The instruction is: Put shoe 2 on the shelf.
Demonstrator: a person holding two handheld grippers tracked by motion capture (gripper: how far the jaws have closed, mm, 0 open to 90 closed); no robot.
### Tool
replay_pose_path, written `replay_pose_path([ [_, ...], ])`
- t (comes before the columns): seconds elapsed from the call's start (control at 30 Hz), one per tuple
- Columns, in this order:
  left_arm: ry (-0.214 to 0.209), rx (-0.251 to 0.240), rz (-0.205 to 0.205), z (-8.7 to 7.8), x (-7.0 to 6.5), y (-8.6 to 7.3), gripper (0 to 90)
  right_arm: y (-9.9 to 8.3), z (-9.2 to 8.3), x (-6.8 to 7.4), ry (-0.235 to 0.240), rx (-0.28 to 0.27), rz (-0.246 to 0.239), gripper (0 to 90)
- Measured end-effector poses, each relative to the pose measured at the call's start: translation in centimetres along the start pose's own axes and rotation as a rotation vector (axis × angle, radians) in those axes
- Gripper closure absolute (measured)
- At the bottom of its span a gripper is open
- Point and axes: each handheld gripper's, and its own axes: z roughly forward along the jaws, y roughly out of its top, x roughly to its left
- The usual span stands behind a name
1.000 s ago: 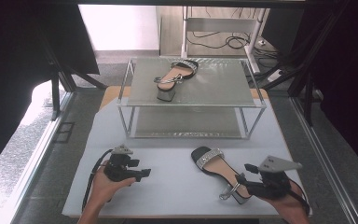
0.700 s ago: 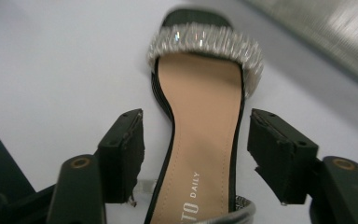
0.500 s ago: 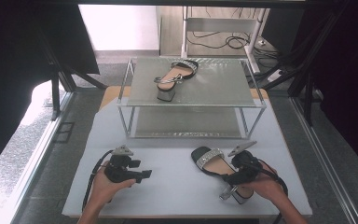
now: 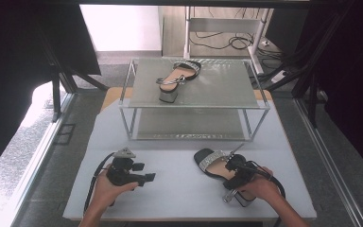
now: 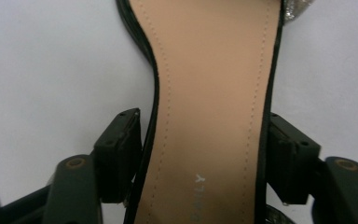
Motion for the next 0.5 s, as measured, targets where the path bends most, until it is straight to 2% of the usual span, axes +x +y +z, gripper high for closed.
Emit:
replay_pose_path([
  [0.1,0.000,-0.002,0.002,-0.1,-0.1,0.0,33.0,0.2,0.1,-0.3,0.020,0.016,0.035,38.8],
  [0.27,0.003,-0.005,0.000,-0.2,-0.1,-0.1,33.1,0.0,-0.1,-0.8,0.035,0.008,0.063,41.0],
  [0.33,0.005,-0.003,0.001,-0.1,-0.1,-0.1,33.1,-0.1,-0.2,-1.4,0.070,0.009,0.069,41.4],
  [0.5,0.002,-0.010,-0.004,-0.3,0.1,-0.1,33.3,-0.4,-1.1,-2.4,0.167,-0.038,0.100,41.8],
])
